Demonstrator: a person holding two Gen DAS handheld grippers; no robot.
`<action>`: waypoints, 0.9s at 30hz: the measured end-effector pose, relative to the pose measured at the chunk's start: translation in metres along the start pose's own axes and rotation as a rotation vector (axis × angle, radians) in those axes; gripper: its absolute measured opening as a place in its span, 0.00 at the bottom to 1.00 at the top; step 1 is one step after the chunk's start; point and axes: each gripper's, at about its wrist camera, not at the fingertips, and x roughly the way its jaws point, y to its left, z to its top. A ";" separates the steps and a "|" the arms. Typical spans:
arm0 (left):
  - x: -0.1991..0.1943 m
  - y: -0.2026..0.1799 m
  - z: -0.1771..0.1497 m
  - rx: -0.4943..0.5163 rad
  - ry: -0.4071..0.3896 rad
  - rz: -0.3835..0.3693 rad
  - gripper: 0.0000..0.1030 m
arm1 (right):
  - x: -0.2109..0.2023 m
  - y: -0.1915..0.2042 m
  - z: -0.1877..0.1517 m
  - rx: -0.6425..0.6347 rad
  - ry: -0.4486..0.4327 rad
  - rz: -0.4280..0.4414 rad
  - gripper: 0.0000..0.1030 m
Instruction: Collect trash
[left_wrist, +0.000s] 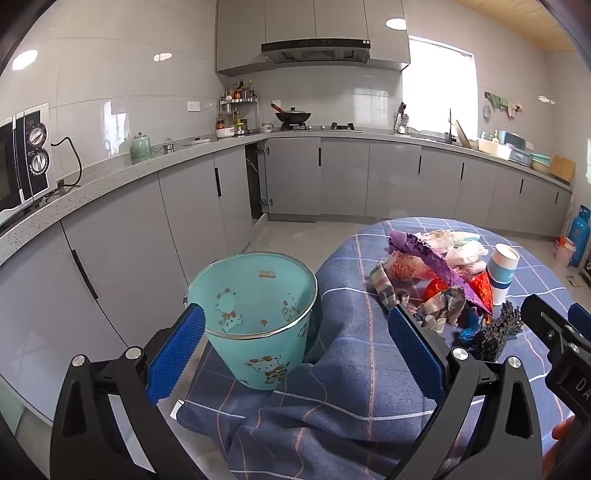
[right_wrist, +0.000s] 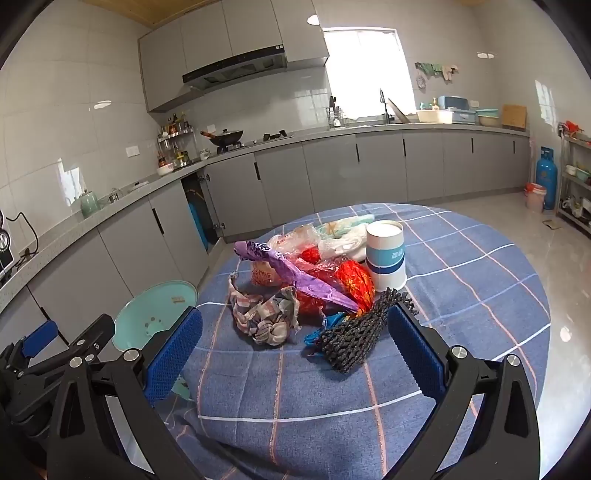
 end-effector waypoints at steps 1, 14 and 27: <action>0.000 0.000 0.000 -0.004 -0.002 -0.004 0.95 | 0.000 0.000 0.000 -0.001 0.001 -0.001 0.96; 0.000 0.000 0.000 -0.011 0.019 -0.024 0.95 | -0.002 0.000 0.002 -0.006 -0.003 -0.008 0.96; -0.002 -0.001 -0.002 0.002 0.015 -0.032 0.95 | -0.003 -0.005 0.004 0.005 -0.005 -0.015 0.96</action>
